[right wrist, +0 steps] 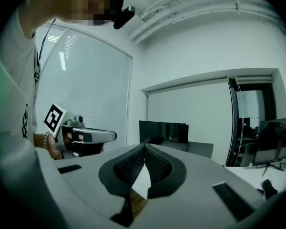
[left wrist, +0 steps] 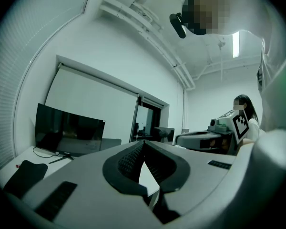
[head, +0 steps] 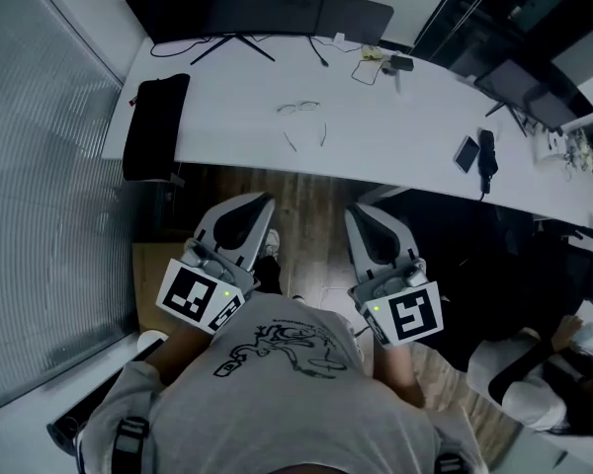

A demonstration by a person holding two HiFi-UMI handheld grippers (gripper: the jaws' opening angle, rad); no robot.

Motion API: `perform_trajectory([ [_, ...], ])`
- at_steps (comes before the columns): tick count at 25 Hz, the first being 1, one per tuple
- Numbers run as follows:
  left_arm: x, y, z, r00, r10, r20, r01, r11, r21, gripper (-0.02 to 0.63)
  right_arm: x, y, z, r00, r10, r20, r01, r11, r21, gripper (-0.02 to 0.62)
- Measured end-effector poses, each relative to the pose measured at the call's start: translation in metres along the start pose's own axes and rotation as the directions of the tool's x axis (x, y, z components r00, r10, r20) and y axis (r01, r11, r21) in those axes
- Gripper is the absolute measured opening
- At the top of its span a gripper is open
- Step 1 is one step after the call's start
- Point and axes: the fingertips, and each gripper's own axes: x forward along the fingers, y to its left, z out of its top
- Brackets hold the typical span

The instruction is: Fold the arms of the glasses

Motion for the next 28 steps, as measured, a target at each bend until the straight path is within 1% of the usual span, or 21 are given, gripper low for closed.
perform_trajectory([
  [3, 0.015, 0.028, 0.004, 1.000, -0.014, -0.001, 0.014, 1.000, 0.001, 0.021, 0.034, -0.009, 0.016, 0.999, -0.021, 0.049, 0.021, 1.000, 0.013, 0.009],
  [9, 0.042, 0.079, 0.013, 1.000, -0.023, 0.010, 0.023, 1.000, -0.002, 0.020, 0.091, -0.023, 0.023, 0.998, -0.030, 0.051, 0.030, 0.999, 0.013, 0.009],
  [11, 0.050, 0.095, 0.015, 1.000, -0.023, 0.011, 0.023, 1.000, -0.002, 0.021, 0.107, -0.027, 0.023, 0.999, -0.030, 0.037, 0.030, 1.000, 0.009, 0.009],
  [14, 0.060, 0.118, 0.019, 1.000, -0.027, 0.010, 0.027, 1.000, -0.007, 0.021, 0.129, -0.032, 0.015, 0.999, -0.020, -0.025, 0.020, 1.000, -0.008, 0.009],
  [18, 0.071, 0.147, 0.017, 0.999, -0.033, 0.004, 0.033, 0.999, -0.017, 0.020, 0.166, -0.035, 0.026, 0.999, -0.029, 0.033, 0.029, 0.999, 0.016, 0.009],
  [25, 0.090, 0.178, 0.005, 0.997, -0.071, -0.020, 0.070, 0.997, -0.031, 0.020, 0.200, -0.045, 0.014, 0.999, -0.051, 0.001, 0.051, 0.998, 0.026, 0.009],
  [28, 0.101, 0.186, 0.002, 0.996, -0.082, -0.025, 0.081, 0.996, -0.031, 0.020, 0.204, -0.053, 0.001, 0.998, -0.052, -0.047, 0.053, 0.998, 0.018, 0.009],
])
